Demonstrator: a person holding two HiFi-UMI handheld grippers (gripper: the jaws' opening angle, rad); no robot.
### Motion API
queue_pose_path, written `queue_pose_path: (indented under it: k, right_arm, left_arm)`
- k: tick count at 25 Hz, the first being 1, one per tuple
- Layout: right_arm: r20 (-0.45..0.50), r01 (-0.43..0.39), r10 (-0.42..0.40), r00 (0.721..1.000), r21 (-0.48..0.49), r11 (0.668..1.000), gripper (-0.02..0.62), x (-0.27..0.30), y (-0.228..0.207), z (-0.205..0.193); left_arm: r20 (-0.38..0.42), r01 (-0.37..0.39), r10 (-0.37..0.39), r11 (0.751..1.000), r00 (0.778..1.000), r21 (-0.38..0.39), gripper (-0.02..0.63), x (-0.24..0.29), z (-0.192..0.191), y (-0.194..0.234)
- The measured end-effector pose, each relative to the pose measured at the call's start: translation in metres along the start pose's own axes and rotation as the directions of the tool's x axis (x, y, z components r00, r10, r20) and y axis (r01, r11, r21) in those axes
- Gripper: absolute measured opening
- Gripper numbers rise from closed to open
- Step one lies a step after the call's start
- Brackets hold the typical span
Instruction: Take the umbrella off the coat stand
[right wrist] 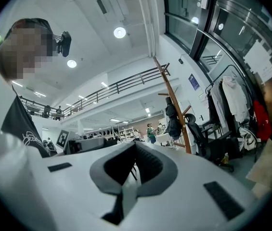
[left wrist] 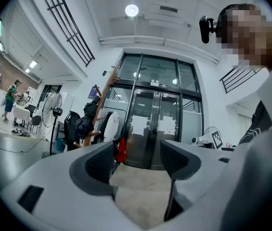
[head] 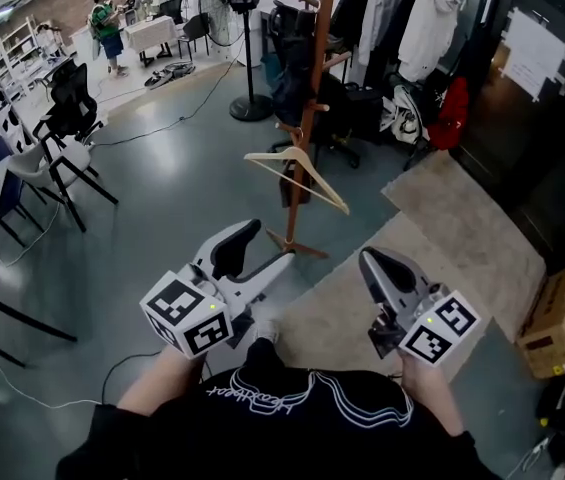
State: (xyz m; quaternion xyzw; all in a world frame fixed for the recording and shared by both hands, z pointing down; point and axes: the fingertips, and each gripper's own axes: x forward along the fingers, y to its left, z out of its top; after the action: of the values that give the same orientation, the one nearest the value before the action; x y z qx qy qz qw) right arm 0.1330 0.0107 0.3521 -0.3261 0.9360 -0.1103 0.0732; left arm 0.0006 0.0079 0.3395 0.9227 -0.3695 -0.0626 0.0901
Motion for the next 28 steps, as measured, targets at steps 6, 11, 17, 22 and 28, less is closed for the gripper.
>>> queue_pose_path:
  k: [6,11,17,22,28]
  right_arm:
    - [0.002,0.054,-0.054,0.999,0.01,0.999,0.002,0.054,-0.047,0.009]
    - [-0.001,0.111,-0.111,0.994,0.006,0.994,0.002,0.098,-0.08,0.02]
    - [0.004,0.153,-0.153,0.988,-0.013,0.988,0.002,0.143,-0.108,0.025]
    - [0.014,0.181,-0.181,0.983,-0.008,0.983,0.002,0.165,-0.126,0.022]
    - [0.022,0.212,-0.212,0.977,0.004,0.977,0.002,0.176,-0.14,0.019]
  left_arm:
    - [-0.016,0.035,-0.035,0.999,0.999,0.005,0.308,0.044,0.013,0.069]
    - [-0.023,0.066,-0.066,0.998,0.998,0.011,0.319,0.077,0.029,0.127]
    - [-0.03,0.097,-0.096,0.995,0.995,0.029,0.325,0.109,0.037,0.185]
    - [-0.039,0.114,-0.112,0.99,0.993,0.08,0.325,0.134,0.044,0.218]
    - [-0.044,0.113,-0.109,0.986,0.993,0.12,0.334,0.16,0.053,0.247]
